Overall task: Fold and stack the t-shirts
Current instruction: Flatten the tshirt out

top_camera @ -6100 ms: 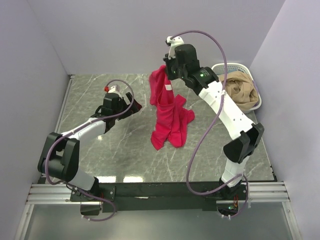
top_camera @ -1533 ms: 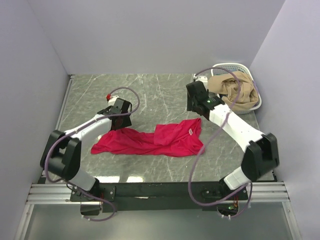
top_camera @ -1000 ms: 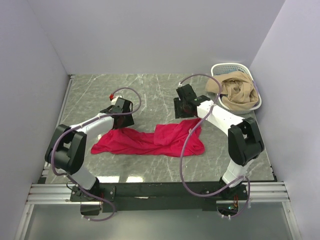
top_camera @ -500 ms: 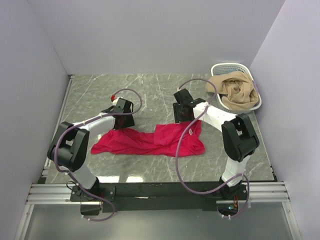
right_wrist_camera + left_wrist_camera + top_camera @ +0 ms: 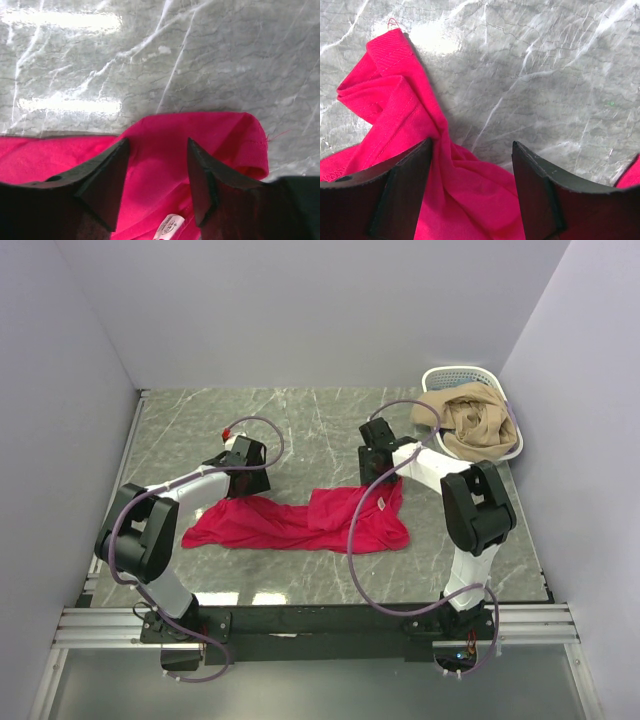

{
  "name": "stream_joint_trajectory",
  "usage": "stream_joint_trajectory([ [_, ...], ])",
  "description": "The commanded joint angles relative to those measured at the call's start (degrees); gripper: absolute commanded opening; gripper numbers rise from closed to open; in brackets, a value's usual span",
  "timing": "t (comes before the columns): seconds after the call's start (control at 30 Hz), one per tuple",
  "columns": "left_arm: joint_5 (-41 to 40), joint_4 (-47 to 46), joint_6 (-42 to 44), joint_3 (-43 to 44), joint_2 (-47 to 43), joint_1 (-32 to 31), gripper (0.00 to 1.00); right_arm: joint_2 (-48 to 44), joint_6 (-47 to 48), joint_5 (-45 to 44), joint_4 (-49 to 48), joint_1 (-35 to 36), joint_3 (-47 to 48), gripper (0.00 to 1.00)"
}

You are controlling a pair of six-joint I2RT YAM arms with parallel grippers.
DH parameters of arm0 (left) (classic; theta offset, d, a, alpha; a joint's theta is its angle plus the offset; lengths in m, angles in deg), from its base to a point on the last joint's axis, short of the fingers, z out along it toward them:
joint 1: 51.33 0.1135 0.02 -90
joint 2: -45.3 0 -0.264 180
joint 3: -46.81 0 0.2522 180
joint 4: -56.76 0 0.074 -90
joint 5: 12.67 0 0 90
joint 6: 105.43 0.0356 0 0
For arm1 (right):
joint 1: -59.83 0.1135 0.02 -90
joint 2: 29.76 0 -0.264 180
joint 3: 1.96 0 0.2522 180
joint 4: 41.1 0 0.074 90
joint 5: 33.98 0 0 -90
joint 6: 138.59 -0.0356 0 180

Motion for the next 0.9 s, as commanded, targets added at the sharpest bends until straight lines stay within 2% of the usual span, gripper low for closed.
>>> stream_joint_trajectory([
  [0.0, 0.1, -1.19, 1.09, 0.32, 0.29, 0.28, 0.7, 1.87, 0.28, 1.63, -1.96, -0.36, 0.17, 0.54],
  [0.13, 0.01, -1.28, 1.09, -0.11, 0.12, 0.46, 0.7, 2.92, 0.1, 4.34, -1.87, -0.28, 0.69, 0.5],
  [0.27, 0.1, -1.19, 1.09, -0.29, 0.03, 0.63, 0.7, 2.93, 0.19, 5.14, -1.61, -0.19, 0.52, 0.42],
  [0.3, 0.1, -1.19, 1.18, -0.38, 0.03, 0.72, 0.7, 2.84, 0.1, 5.06, -1.61, -0.19, 0.52, 0.37],
  [0.33, 0.1, -1.19, 1.27, -0.29, -0.06, 0.72, 0.7, 2.75, 0.02, 4.97, -1.78, -0.19, 0.17, 0.26],
  [0.4, 0.1, -1.19, 1.27, -0.46, -0.15, 0.81, 0.69, 2.22, 0.01, 4.88, -1.7, -0.1, 0.17, 0.13],
  [0.43, 0.19, -1.28, 1.27, -0.55, -0.24, 0.9, 0.64, 1.87, 0.19, 4.88, -1.96, -0.1, -0.01, 0.02],
  [0.47, 0.19, -1.37, 1.27, -0.55, -0.32, 0.98, 0.6, 0.57, 0.19, 4.45, -2.4, -0.01, -0.27, 0.0],
  [0.6, -0.95, -0.58, 1.44, 0.23, -0.67, 1.69, 0.39, -4.45, 0.02, 3.39, -3.45, 0.16, -0.8, 0.0],
  [0.7, -1.74, -0.58, 1.44, 0.59, -1.46, 2.57, 0.35, -9.11, -0.16, 2.34, -3.46, 0.08, -0.54, 0.0],
  [0.77, -1.75, -0.75, 1.27, 0.59, -2.43, 3.18, 0.19, -11.91, -0.25, 1.81, -3.1, 0.08, -0.1, 0.0],
  [0.8, -1.48, -0.67, 1.27, 0.76, -2.52, 3.36, 0.07, -12.71, -0.34, 1.63, -2.75, -0.01, 0.25, 0.0],
  [0.83, -1.48, -0.06, 1.18, 1.03, -2.43, 3.62, 0.01, -14.11, -0.42, 1.11, -2.49, -0.01, 0.43, 0.0],
  [0.87, -2.09, 0.3, 0.66, 1.2, -2.61, 3.62, 0.01, -14.73, -0.42, 1.02, -2.4, -0.01, 0.6, 0.0],
])
